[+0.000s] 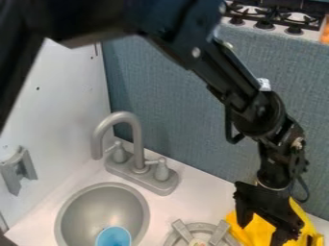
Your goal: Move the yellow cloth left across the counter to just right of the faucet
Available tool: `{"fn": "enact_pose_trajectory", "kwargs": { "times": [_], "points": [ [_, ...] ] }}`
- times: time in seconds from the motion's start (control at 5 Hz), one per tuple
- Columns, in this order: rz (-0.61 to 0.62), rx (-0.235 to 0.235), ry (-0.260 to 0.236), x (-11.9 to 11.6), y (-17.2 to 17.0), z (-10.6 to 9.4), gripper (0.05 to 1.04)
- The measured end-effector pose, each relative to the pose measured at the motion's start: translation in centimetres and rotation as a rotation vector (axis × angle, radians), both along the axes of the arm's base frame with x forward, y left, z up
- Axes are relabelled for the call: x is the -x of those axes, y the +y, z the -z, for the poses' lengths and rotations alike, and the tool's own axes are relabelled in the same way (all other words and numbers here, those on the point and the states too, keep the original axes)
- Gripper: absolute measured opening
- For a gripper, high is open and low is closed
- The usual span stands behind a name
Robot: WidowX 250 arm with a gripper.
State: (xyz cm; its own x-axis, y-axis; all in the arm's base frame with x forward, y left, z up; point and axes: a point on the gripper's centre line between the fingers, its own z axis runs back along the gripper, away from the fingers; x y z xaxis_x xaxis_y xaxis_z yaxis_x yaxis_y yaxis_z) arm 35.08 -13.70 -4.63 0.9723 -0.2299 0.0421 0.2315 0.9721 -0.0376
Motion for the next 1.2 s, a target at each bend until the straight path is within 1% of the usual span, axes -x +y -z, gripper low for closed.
{"fn": "enact_pose_trajectory", "kwargs": {
  "times": [0.2, 0.4, 0.6, 0.8, 1.0, 1.2],
  "points": [
    [0.013, 0.001, -0.002, -2.3, -0.9, 1.5, 1.001],
    [0.016, 0.006, -0.016, -4.4, -1.7, 2.5, 1.001],
    [0.015, -0.024, 0.008, -5.2, -1.6, 4.6, 1.001],
    [-0.020, -0.056, 0.016, -5.8, -0.2, 5.8, 1.001],
    [-0.129, -0.044, -0.002, -7.3, 3.0, 6.0, 1.000],
    [-0.312, -0.070, -0.020, -8.3, 7.3, 6.1, 1.001]
  ]
}}
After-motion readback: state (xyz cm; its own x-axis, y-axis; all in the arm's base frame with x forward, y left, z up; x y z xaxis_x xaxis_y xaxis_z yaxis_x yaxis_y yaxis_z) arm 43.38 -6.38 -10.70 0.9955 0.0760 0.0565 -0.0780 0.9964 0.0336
